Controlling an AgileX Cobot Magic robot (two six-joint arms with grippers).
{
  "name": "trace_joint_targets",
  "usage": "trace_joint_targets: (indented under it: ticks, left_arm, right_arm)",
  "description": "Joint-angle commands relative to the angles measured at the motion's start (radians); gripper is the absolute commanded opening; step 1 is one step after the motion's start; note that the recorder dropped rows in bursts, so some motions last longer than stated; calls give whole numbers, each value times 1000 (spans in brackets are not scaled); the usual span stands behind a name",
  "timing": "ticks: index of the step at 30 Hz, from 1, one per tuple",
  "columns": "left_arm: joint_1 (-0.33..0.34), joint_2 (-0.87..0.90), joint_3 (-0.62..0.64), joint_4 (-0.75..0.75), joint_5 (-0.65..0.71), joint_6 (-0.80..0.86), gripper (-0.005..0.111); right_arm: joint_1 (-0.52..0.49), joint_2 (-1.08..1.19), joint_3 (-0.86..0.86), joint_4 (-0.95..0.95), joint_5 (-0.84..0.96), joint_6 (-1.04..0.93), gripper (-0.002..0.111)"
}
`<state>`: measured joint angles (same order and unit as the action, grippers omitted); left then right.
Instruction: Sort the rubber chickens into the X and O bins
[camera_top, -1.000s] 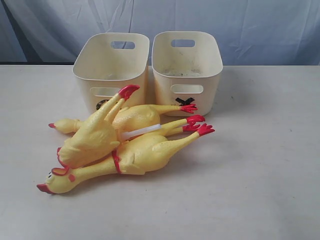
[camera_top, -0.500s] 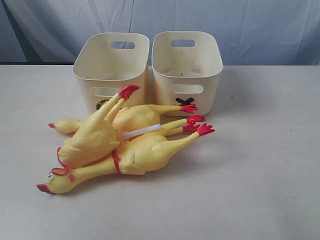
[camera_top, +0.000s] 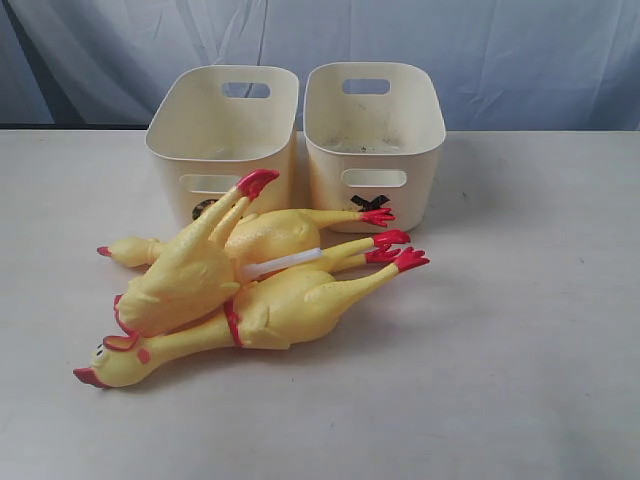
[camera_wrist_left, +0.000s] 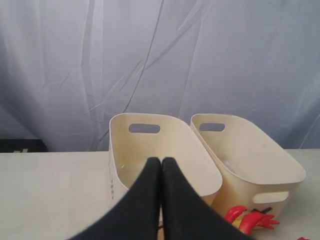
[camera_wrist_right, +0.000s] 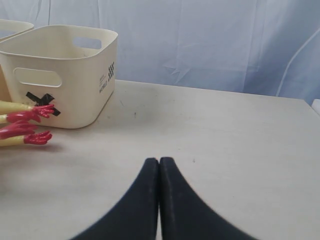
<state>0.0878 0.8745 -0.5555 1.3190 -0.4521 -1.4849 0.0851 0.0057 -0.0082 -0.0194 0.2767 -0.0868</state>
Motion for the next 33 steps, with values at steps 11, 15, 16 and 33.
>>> trace_joint_targets:
  ticks: [11,15,16,33]
  left_arm:
    - [-106,153,-164,425,-33,-334,0]
    - [-162,225,-183,425,-73,-301,0]
    - [-177,250,-183,425,-73,-298,0]
    - [-249,540,-212,372,-209,-99,7]
  right_arm:
    - [-5,-6,8,-6,1,-2,-1]
    - [-5,-6,8,-6,1,-2,-1]
    - [-5,-6,8,-6,1,-2,-1]
    - [-5,-6,8,-6,-9,-2,-1]
